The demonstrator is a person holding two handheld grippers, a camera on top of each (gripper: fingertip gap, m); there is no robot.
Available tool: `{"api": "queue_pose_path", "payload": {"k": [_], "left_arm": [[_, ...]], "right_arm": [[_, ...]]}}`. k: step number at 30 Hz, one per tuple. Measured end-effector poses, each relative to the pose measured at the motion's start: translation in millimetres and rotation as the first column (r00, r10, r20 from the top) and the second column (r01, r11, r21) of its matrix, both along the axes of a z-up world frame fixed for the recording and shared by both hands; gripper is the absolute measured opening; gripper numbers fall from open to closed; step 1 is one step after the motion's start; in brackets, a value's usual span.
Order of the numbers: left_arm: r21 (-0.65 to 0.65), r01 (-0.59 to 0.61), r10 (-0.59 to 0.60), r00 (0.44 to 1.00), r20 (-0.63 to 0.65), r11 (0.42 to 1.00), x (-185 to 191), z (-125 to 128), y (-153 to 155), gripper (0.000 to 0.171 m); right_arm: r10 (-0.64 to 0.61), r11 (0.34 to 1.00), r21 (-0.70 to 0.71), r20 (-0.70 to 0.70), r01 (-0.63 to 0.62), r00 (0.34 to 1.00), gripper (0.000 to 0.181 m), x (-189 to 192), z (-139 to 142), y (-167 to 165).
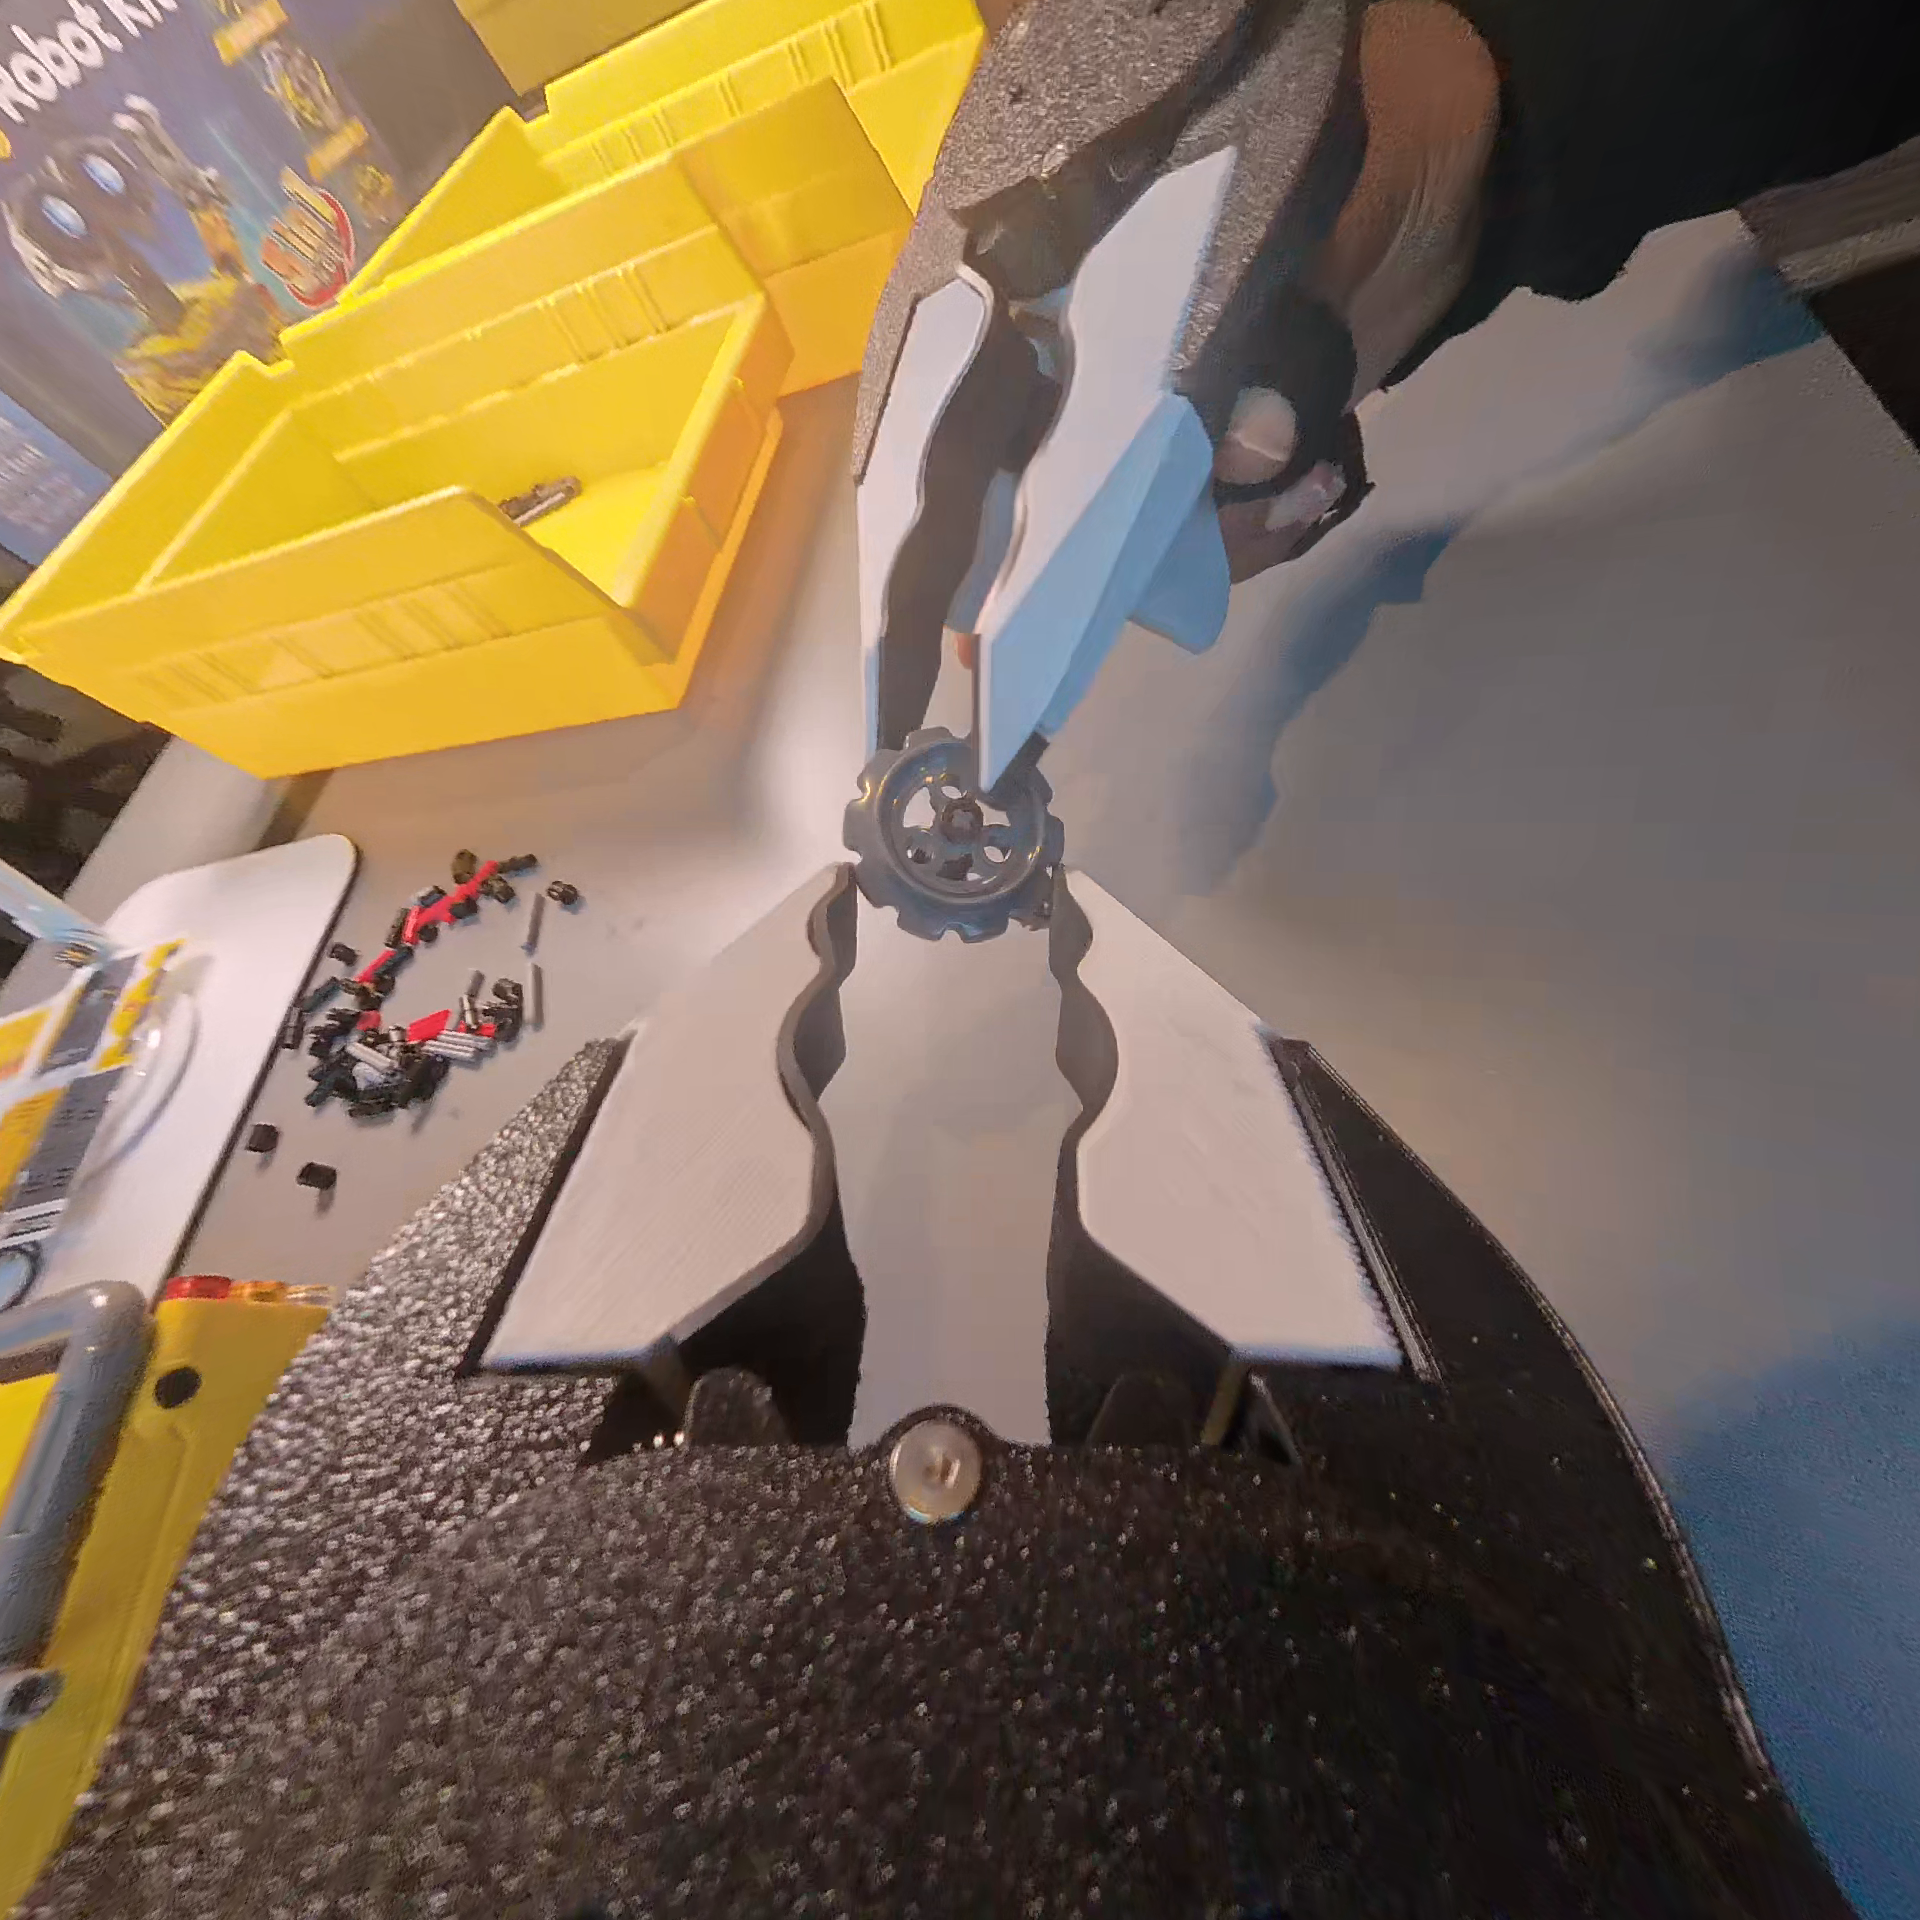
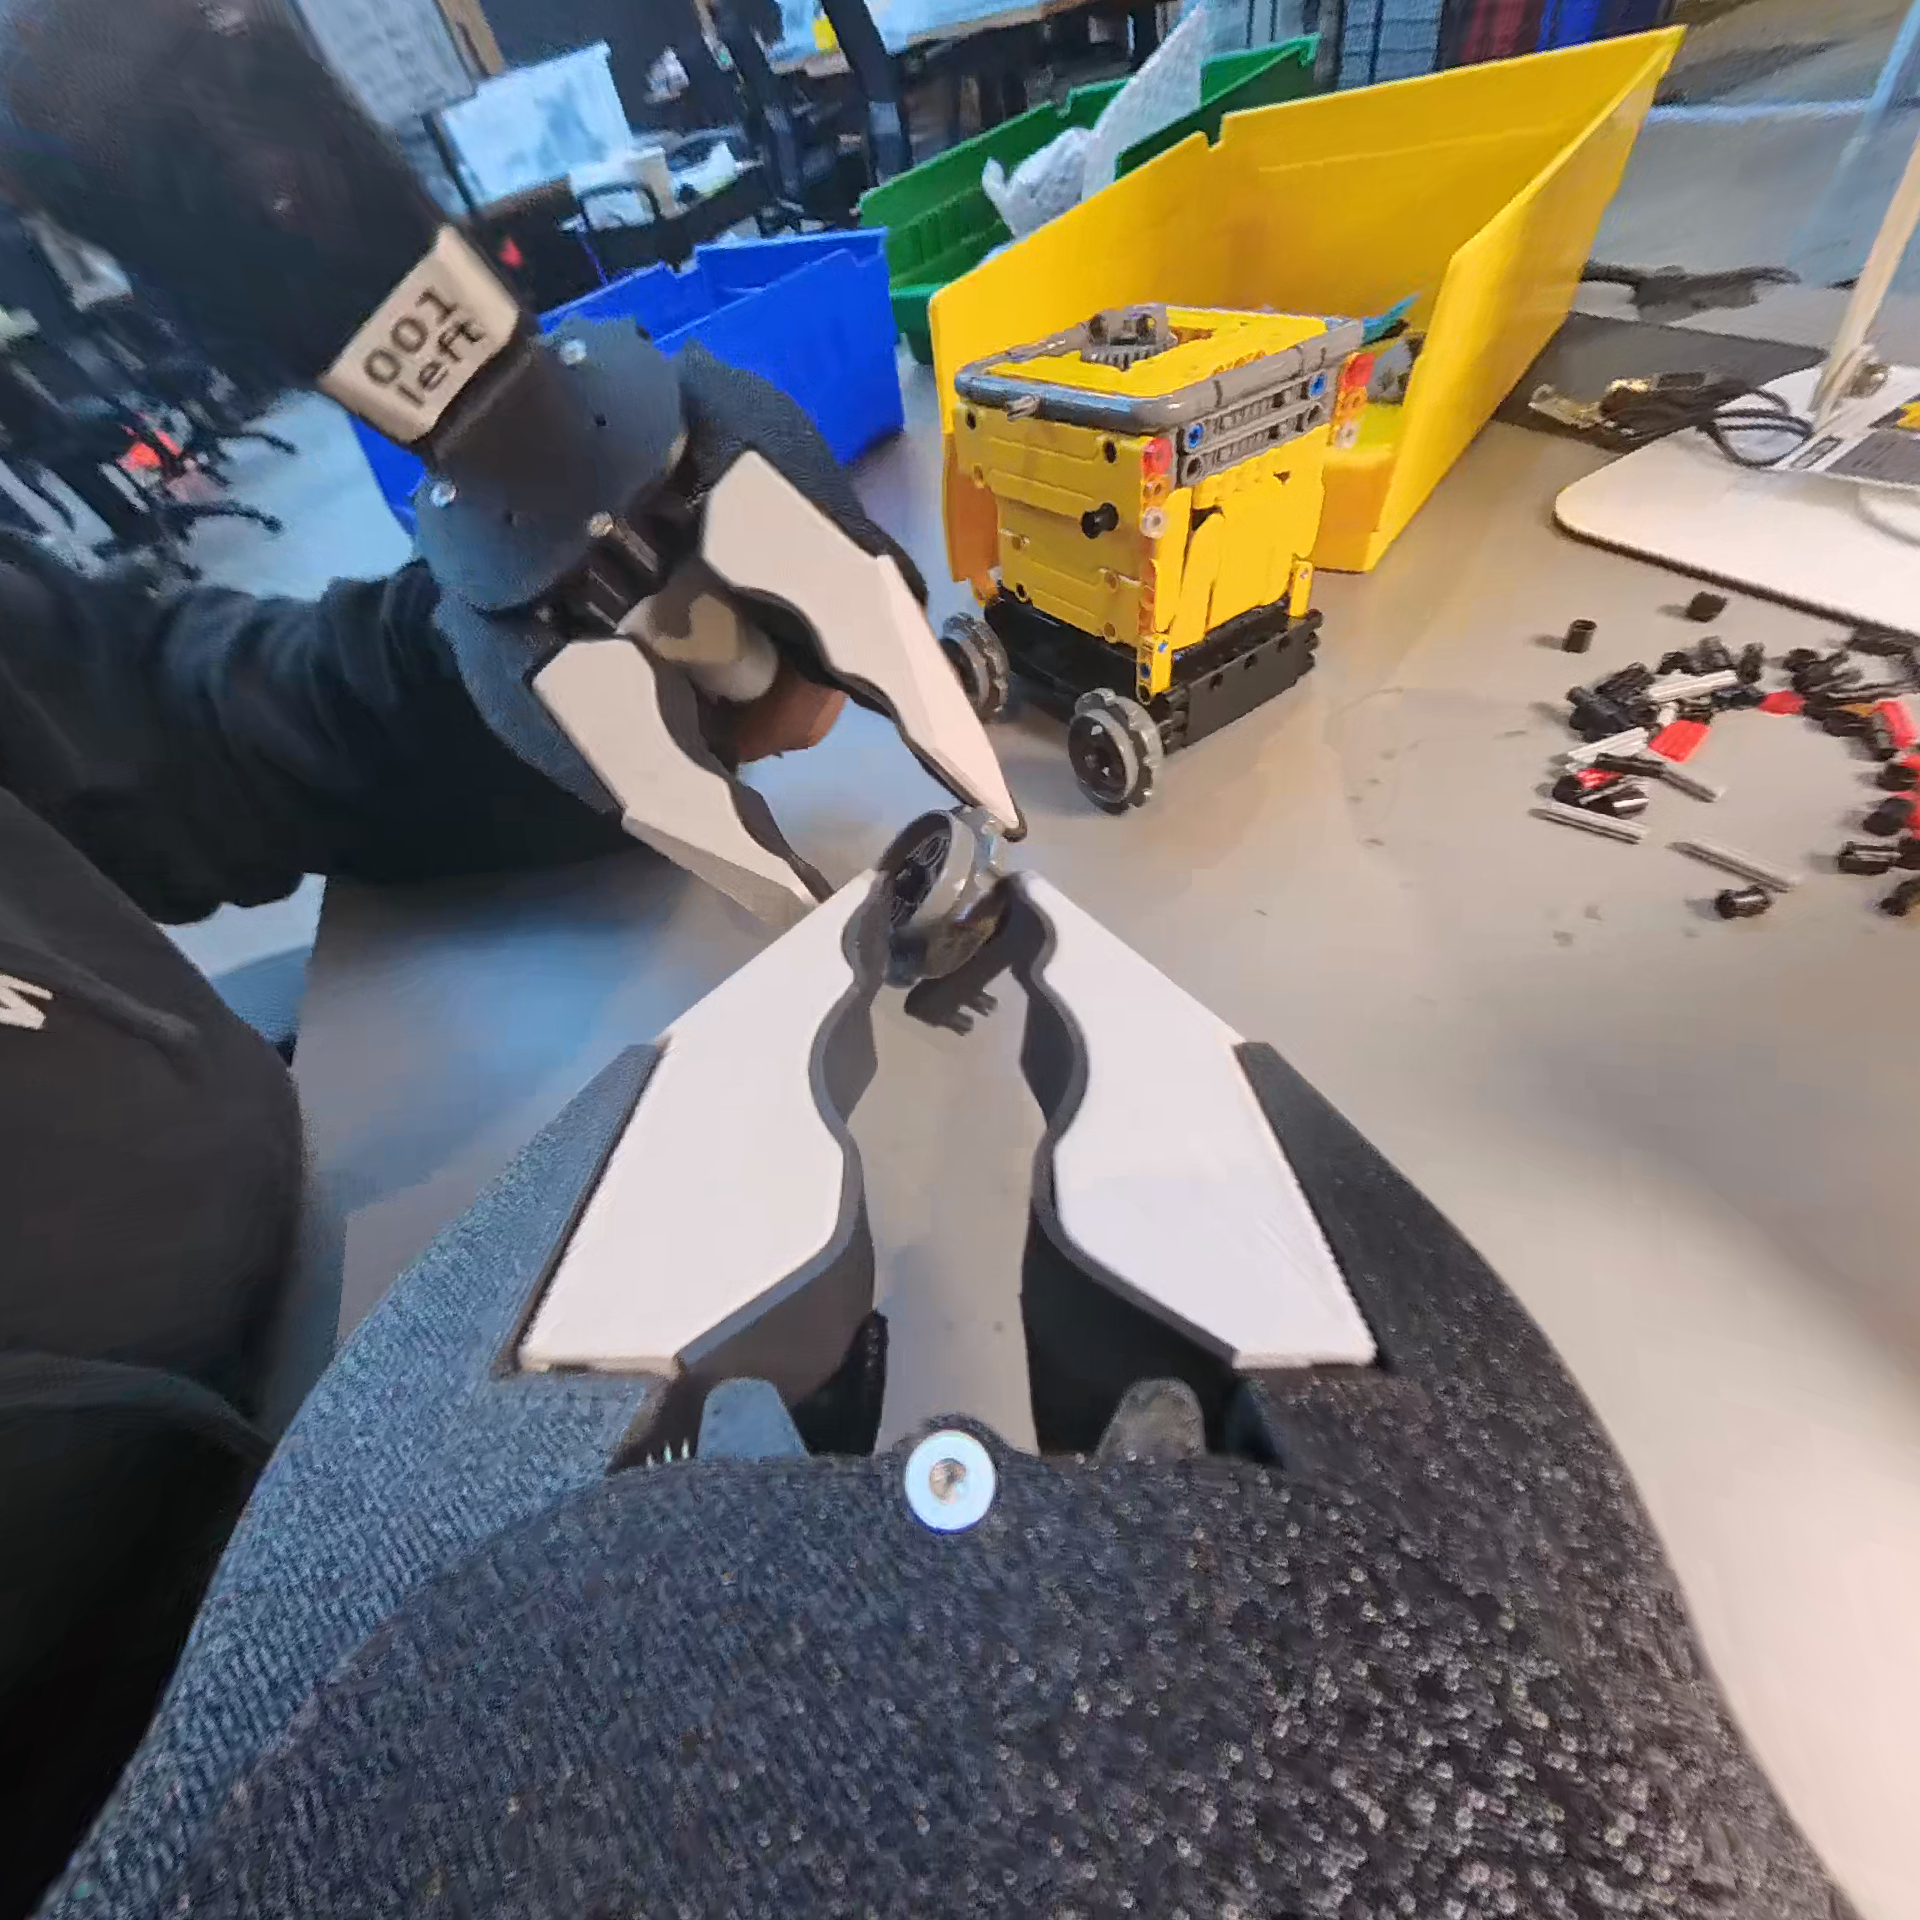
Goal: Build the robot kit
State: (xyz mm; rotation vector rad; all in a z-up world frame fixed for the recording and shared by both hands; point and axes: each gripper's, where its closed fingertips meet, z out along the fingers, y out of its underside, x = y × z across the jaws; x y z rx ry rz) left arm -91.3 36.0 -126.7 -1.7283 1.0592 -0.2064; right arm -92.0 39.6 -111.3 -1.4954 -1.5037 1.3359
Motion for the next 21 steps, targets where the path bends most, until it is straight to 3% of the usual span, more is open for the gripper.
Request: {"api": "queue_pose_path", "payload": {"k": [6, 11, 14, 18, 21], "left_arm": [[0.049, -0.006, 0.003, 0.998, 0.059, 0.999, -2, 10, 2, 0.035], [-0.061, 0.034, -0.021, 0.979, 0.202, 0.998, -6, 11, -1, 0.042], [-0.115, 0.075, -0.043, 0.966, 0.255, 0.991, -4, 11, -6, 0.032], [-0.196, 0.150, -0.099, 0.963, 0.250, 0.969, 3, 0, -17, 0.014], [-0.231, 0.159, -0.116, 0.975, 0.189, 0.960, 3, -12, -21, 0.013]], "right_arm": [[0.027, 0.997, -0.076, -0.031, -0.029, 0.999, 0.017, -2, 11, 6], [0.063, 0.996, 0.063, 0.010, -0.064, 0.998, 0.017, 0, 8, 8], [0.102, 0.978, 0.181, 0.041, -0.108, 0.994, 0.016, 0, 5, 5], [0.240, 0.903, 0.351, 0.068, -0.248, 0.968, 0.016, 1, 2, -16], [0.323, 0.845, 0.422, 0.088, -0.329, 0.942, 0.015, -1, -4, -29]]}}
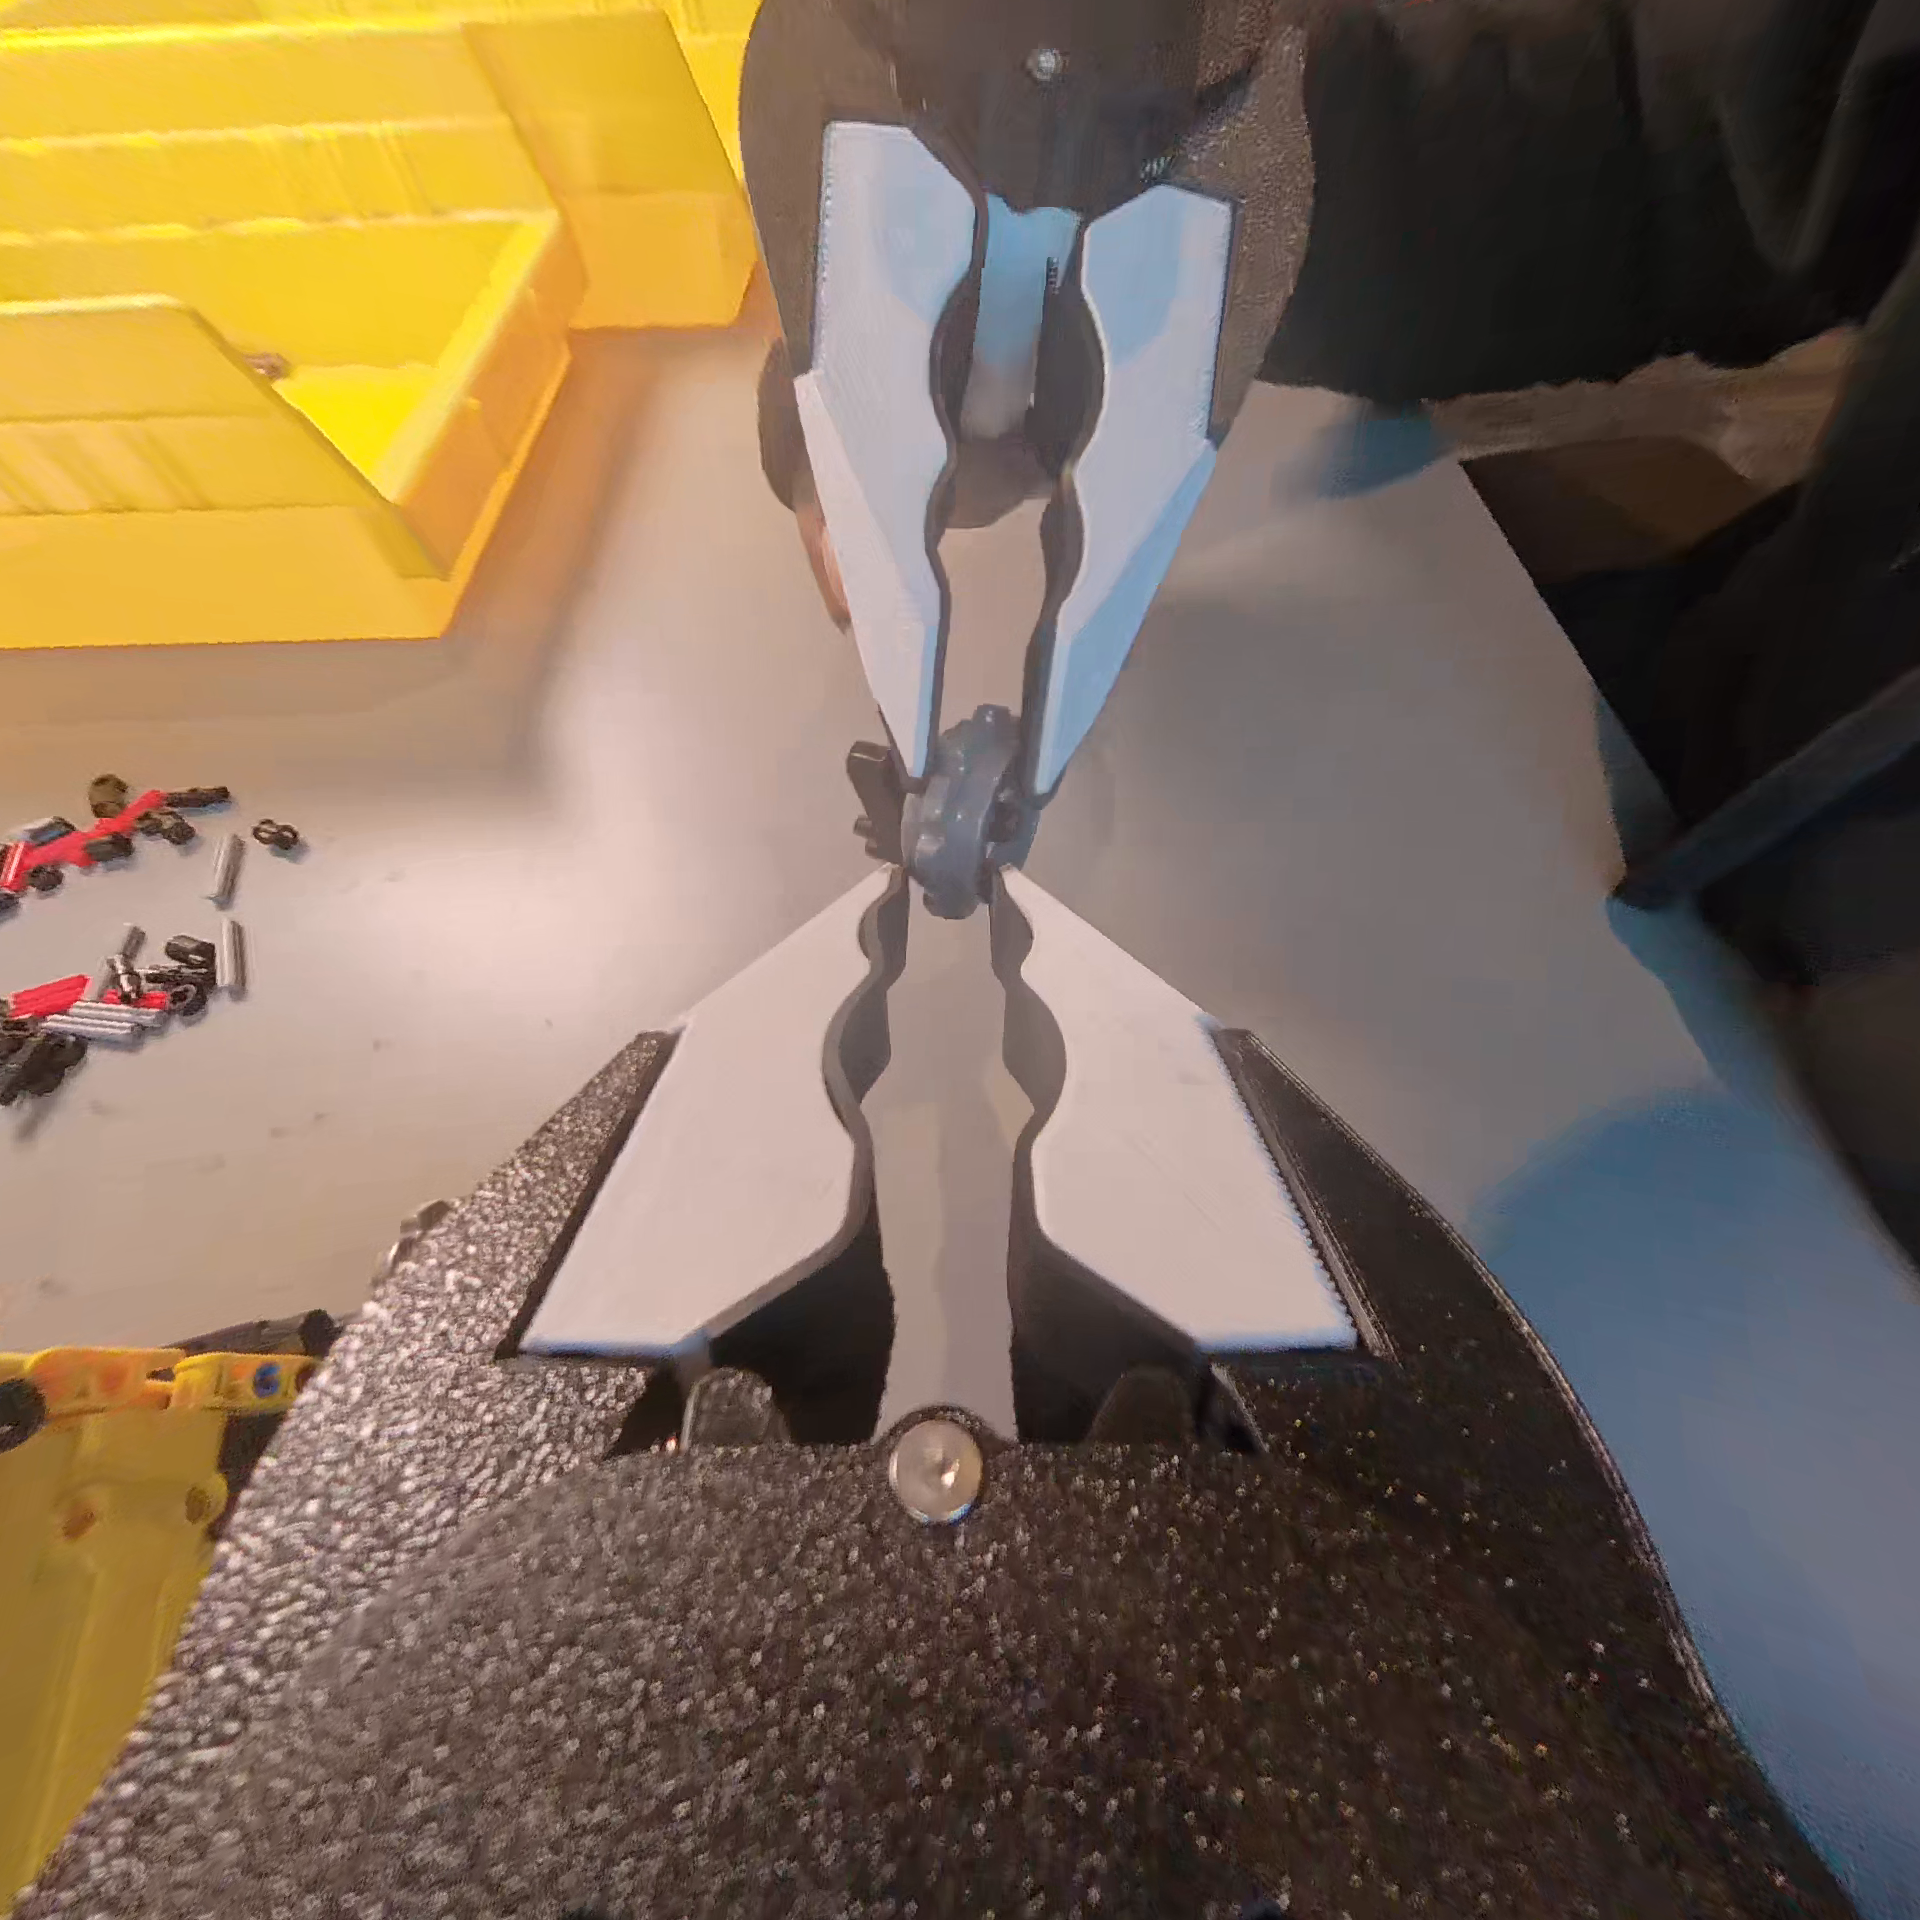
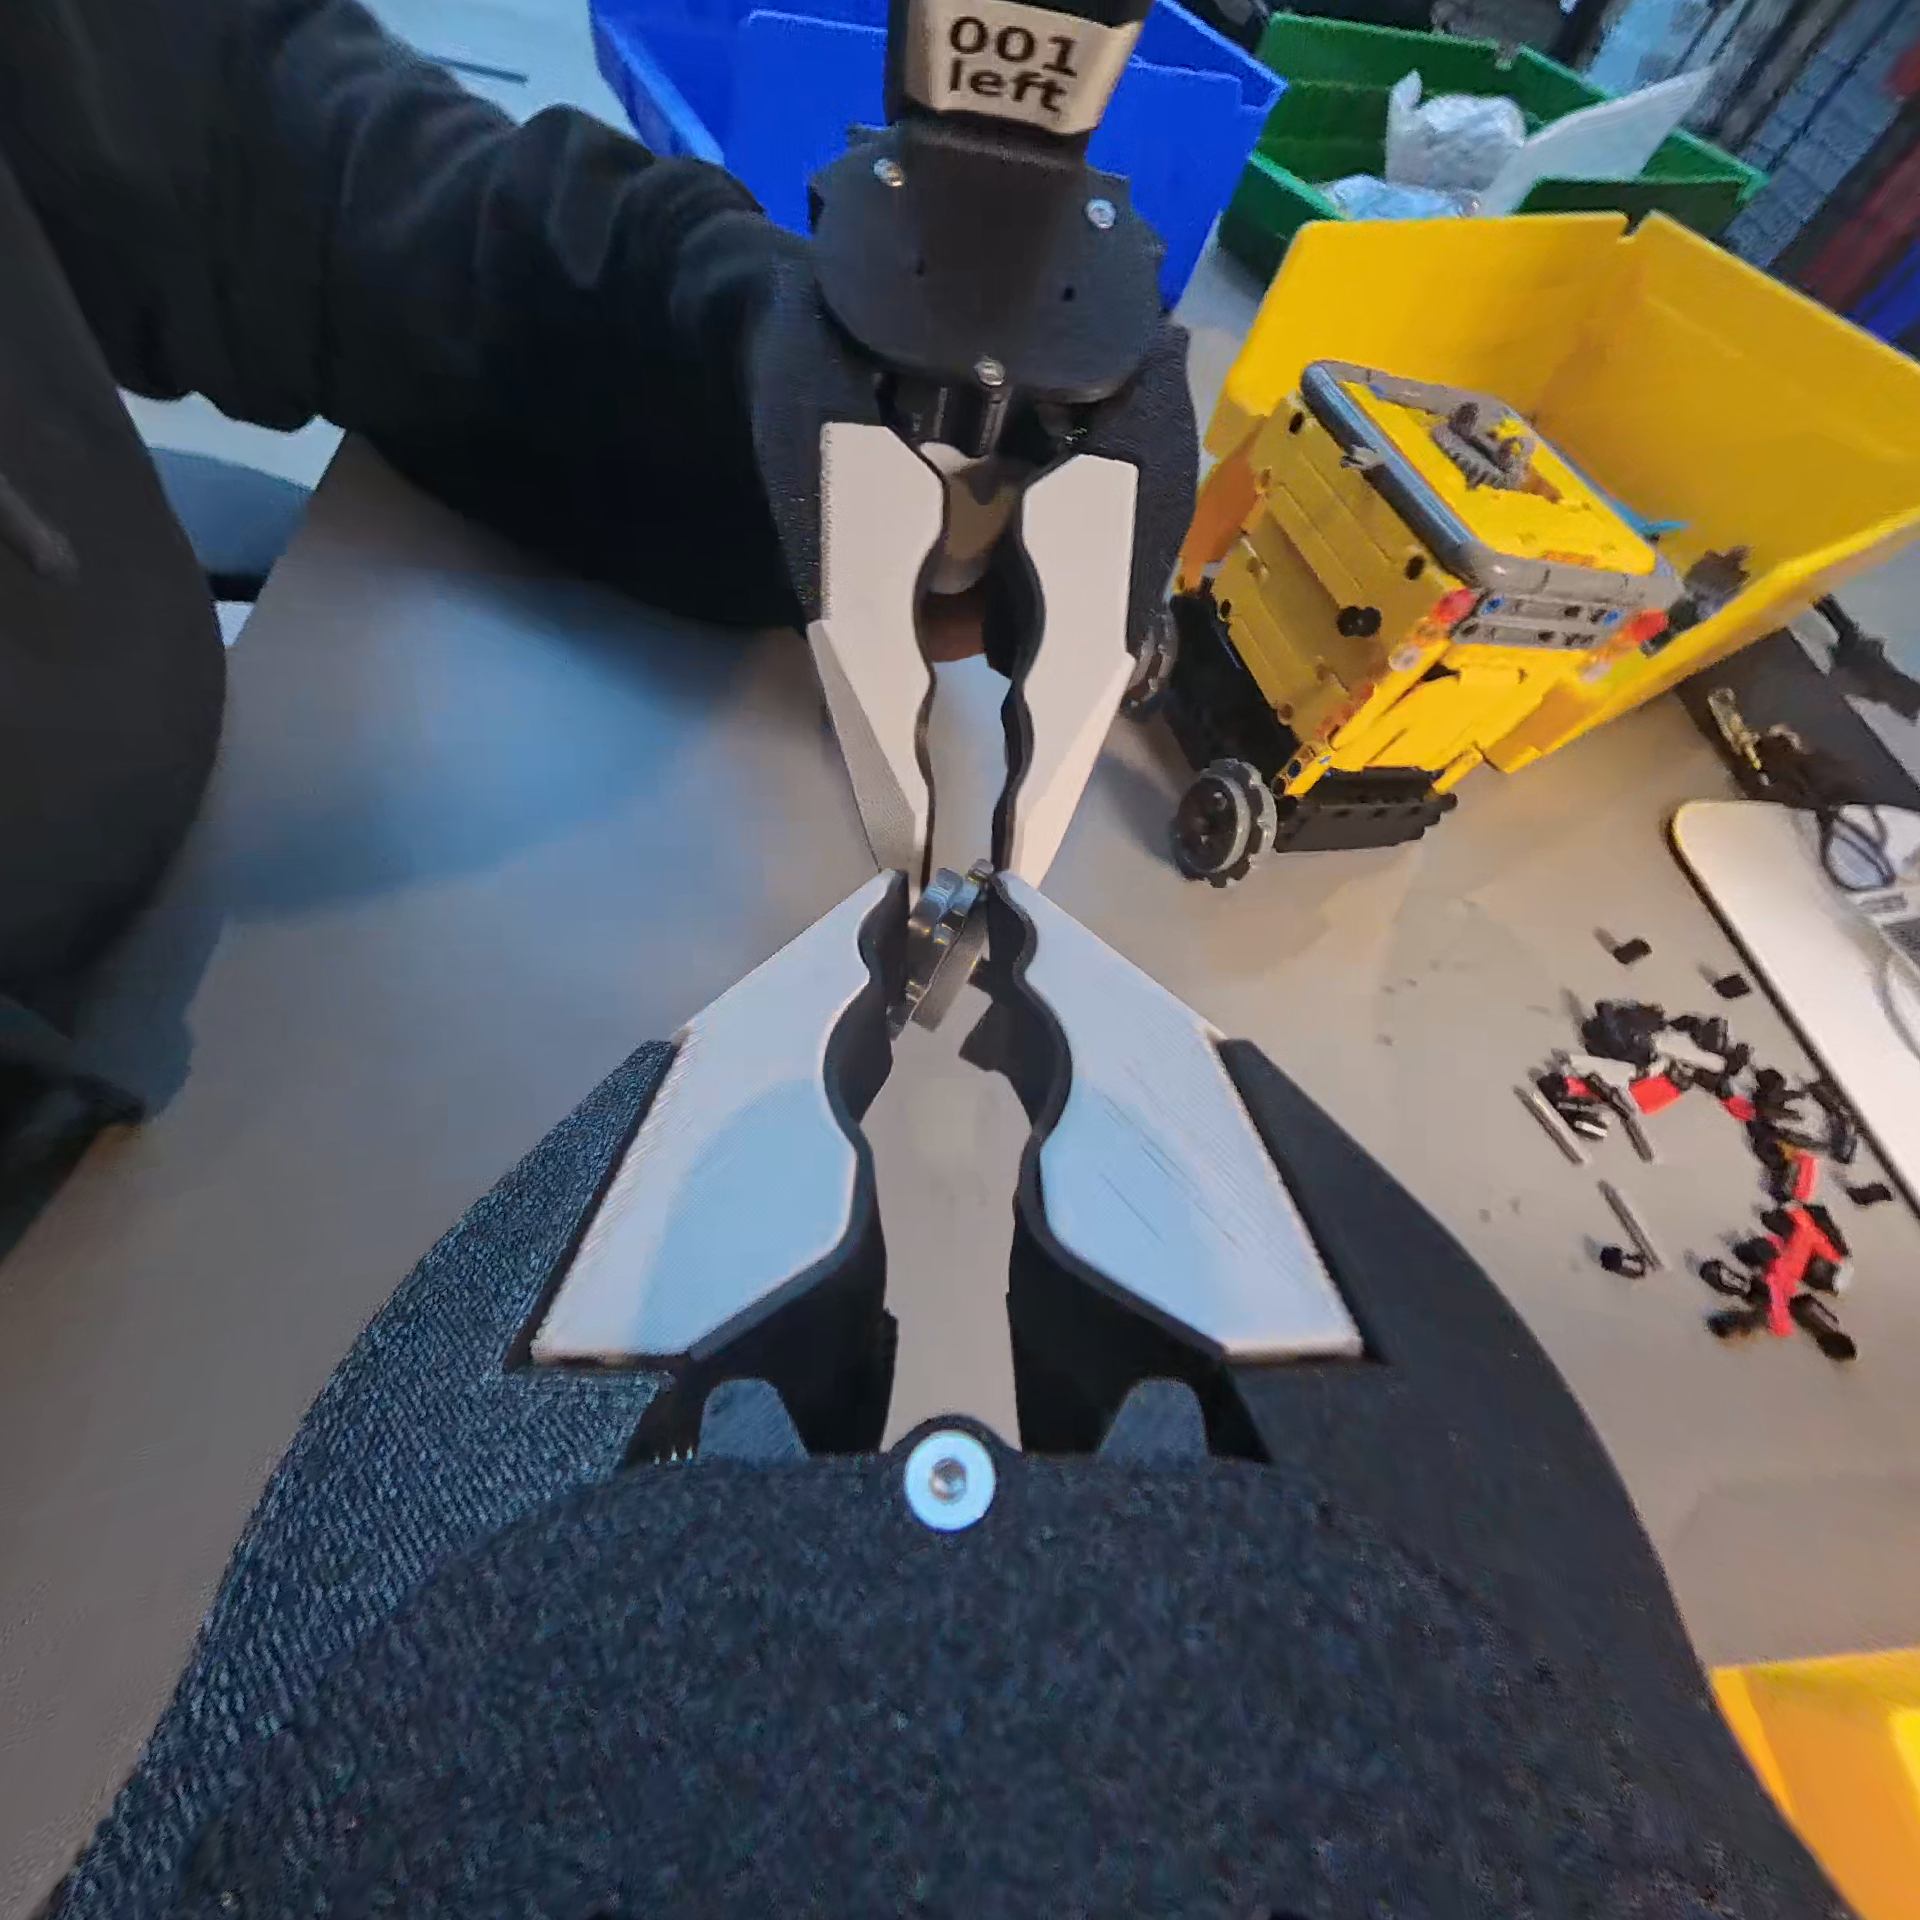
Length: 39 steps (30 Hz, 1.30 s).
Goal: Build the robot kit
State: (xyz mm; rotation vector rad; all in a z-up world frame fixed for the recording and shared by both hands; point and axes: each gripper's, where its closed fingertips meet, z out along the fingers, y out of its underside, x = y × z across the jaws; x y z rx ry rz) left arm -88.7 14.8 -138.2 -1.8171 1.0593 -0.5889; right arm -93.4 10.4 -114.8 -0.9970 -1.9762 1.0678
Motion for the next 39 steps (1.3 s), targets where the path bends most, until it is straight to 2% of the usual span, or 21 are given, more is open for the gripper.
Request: {"api": "queue_pose_path", "payload": {"k": [3, 6, 8, 11, 16, 19, 23, 27, 29, 31, 33, 36, 39], "left_arm": [[-0.013, -0.005, 0.004, 0.994, -0.113, 1.000, -10, -16, -1, 0.011], [-0.074, -0.011, -0.002, 0.986, -0.169, 0.997, -19, -31, -6, 0.011], [-0.099, -0.027, 0.005, 0.976, -0.216, 0.995, -27, -41, -6, 0.011], [-0.127, -0.039, 0.010, 0.975, -0.223, 0.991, -33, -45, -7, 0.010], [-0.127, -0.039, 0.009, 0.972, -0.233, 0.991, -39, -46, -8, 0.011], [-0.143, -0.026, -0.009, 0.971, -0.240, 0.989, -43, -48, -13, 0.021], [-0.110, -0.035, 0.016, 0.985, -0.172, 0.993, -52, -31, -13, 0.024], [0.047, -0.176, 0.177, 0.984, -0.021, 0.983, -74, 15, 6, 0.029], [0.178, -0.291, 0.282, 0.956, 0.075, 0.940, -94, 48, 15, 0.029], [0.302, -0.416, 0.387, 0.909, 0.152, 0.858, -122, 78, 19, 0.030], [0.364, -0.497, 0.466, 0.867, 0.175, 0.788, -148, 94, 15, 0.033], [0.282, -0.544, 0.537, 0.836, 0.107, 0.790, -178, 82, 5, 0.074], [0.123, -0.576, 0.575, 0.817, 0.047, 0.808, -196, 49, -1, 0.094]], "right_arm": [[0.046, 0.996, 0.076, -0.014, -0.045, 0.999, 0.019, -3, -8, -1], [0.080, 0.996, 0.044, 0.064, -0.083, 0.995, 0.035, 2, -22, 6], [0.071, 0.997, 0.019, 0.083, -0.072, 0.994, 0.035, 3, -29, 14], [0.013, 0.999, 0.044, 0.085, -0.016, 0.996, 0.035, -1, -43, 27], [-0.023, 0.994, 0.106, 0.056, 0.017, 0.998, 0.031, -6, -50, 30], [-0.040, 0.987, 0.158, 0.022, 0.036, 0.999, 0.030, -9, -50, 32], [-0.052, 0.972, 0.230, -0.029, 0.057, 0.998, 0.029, -12, -49, 33], [-0.026, 0.972, 0.231, -0.041, 0.035, 0.999, 0.029, -11, -48, 28], [-0.017, 0.973, 0.231, -0.042, 0.026, 0.999, 0.029, -10, -48, 27], [-0.012, 0.973, 0.229, -0.045, 0.022, 0.999, 0.031, -11, -47, 24], [-0.015, 0.977, 0.214, -0.045, 0.025, 0.999, 0.038, -12, -46, 21], [-0.048, 0.977, 0.206, -0.038, 0.055, 0.998, 0.047, -17, -46, 21], [-0.075, 0.981, 0.179, -0.012, 0.076, 0.997, 0.047, -23, -47, 21]]}}
